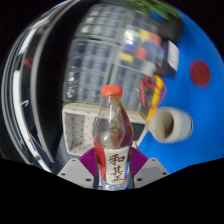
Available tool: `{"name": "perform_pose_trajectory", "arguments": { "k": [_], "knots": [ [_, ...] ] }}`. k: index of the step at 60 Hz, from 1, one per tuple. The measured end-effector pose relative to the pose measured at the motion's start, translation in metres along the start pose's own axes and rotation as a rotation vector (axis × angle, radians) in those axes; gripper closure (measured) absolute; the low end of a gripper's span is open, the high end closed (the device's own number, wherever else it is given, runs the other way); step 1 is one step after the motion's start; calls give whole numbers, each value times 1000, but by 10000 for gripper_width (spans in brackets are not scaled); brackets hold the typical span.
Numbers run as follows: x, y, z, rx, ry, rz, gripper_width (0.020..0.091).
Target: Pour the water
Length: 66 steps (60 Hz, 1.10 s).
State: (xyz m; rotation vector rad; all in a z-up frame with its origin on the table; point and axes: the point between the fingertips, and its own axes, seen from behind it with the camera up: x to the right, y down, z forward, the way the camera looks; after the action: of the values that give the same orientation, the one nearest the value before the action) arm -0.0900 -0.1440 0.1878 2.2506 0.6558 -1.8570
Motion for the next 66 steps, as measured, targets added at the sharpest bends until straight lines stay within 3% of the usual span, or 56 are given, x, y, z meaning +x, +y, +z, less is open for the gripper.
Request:
{"name": "perform_pose_trajectory", "arguments": {
  "k": [7,13,30,52,57,66],
  "knots": [
    [-19,-51,-21,65,-32,-275,701],
    [-23,-94,-41,109,27,-508,698],
    [47,-218,-74,312,350,-1114,694],
    [156,-254,-58,278,436,-1210,684],
    [152,-250,-60,319,387,-1222,686],
    [152,-247,-64,348,373,-1248,615]
  ]
}}
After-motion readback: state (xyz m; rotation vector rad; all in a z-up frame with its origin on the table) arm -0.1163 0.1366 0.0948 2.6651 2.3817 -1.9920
